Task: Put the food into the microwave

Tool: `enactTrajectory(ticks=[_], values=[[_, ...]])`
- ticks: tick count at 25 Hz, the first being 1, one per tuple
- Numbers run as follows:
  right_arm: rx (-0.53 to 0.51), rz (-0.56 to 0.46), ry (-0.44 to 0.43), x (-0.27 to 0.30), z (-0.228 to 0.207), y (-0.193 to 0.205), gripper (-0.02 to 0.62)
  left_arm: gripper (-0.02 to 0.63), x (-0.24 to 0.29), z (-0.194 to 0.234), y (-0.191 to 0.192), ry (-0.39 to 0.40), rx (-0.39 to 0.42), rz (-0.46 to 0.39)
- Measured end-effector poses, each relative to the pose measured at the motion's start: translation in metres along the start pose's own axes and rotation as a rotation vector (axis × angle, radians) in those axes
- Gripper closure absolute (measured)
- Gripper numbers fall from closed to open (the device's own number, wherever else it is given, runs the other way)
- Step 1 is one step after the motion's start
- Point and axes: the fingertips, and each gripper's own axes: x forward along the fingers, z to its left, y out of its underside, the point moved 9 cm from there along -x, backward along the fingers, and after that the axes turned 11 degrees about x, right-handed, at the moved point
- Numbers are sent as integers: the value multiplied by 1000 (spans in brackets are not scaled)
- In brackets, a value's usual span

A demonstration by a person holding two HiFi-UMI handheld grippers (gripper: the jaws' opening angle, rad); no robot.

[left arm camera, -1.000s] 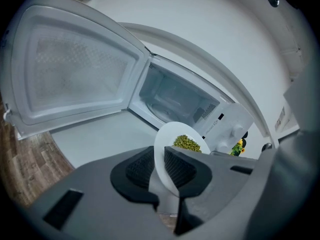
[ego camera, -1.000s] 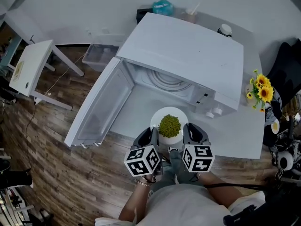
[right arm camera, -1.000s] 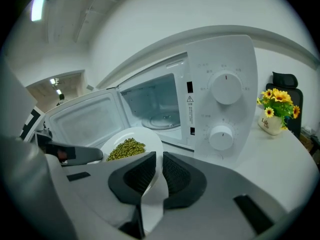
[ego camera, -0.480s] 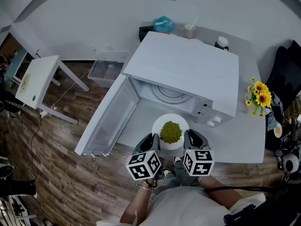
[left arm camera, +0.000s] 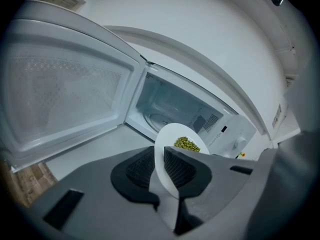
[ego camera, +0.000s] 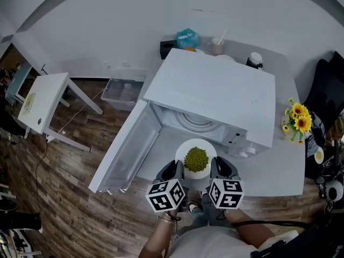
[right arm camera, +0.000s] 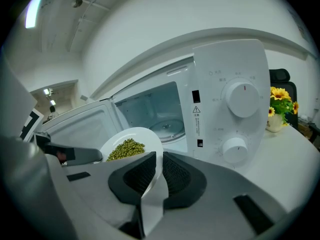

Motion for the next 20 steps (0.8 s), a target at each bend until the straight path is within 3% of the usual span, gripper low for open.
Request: enactTrajectory(ticks=[20], values=[[92,-125,71,82,3,-13,543,545,82,38,-37,18,71,-48]])
